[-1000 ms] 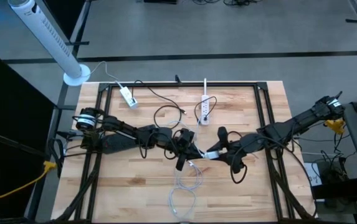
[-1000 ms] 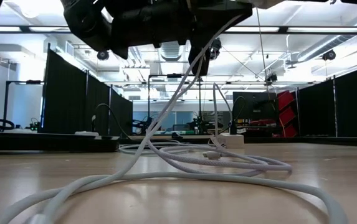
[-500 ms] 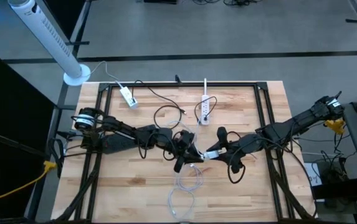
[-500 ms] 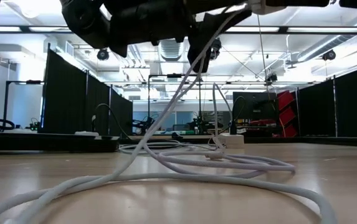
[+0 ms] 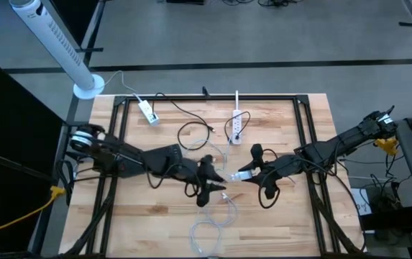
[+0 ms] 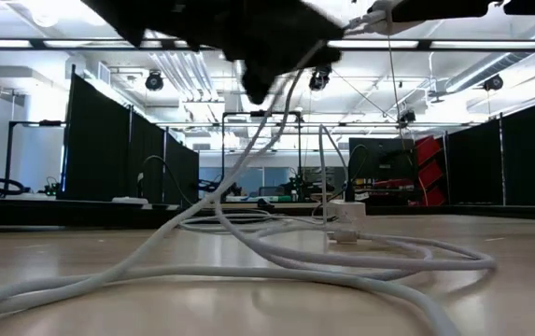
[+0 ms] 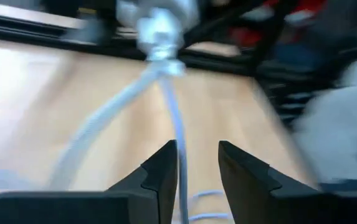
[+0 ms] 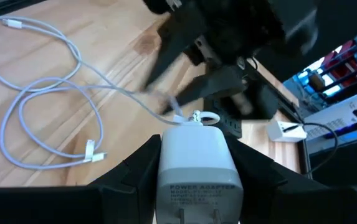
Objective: Insert USB
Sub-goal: Insert the white USB cable into the charger adapter
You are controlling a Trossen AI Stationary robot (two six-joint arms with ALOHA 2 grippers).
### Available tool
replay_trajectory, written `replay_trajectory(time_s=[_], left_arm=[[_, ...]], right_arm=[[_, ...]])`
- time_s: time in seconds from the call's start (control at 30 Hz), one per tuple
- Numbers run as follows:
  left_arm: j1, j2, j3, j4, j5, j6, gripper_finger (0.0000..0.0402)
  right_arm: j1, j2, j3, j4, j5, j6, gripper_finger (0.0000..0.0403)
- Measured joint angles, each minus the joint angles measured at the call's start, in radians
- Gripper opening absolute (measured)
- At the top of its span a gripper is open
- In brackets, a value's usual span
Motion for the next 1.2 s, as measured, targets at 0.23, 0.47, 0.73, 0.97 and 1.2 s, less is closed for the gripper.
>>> replay_trajectory(time_s=[0.23, 0.47, 0.73, 0.97, 1.2], left_arm=[[-0.09, -0.024, -0.001, -0.183, -0.456, 0.133, 0.0102], [-0.247, -0.037, -0.001, -0.091, -0.913, 0.377, 0.0089], [-0.215, -0.003, -0.033, 0.032, -0.783, 0.385, 0.0065], [-0.089, 0.025, -0.033, 0.193, -0.544, 0.436, 0.0073], [-0.049, 0.025, -0.035, 0.177, -0.399, 0.398, 0.009]], right_arm=[[-0.004, -0.001, 0.0, 0.003, -0.001, 0.007, 0.0141], [-0.032, -0.001, 0.0, 0.014, 0.019, 0.031, 0.0141], [-0.123, 0.008, 0.0, 0.069, -0.058, 0.047, 0.0141], [-0.157, 0.079, 0.0, 0.07, -0.113, 0.063, 0.0141], [-0.156, 0.105, 0.0, 0.066, -0.121, 0.082, 0.0141]])
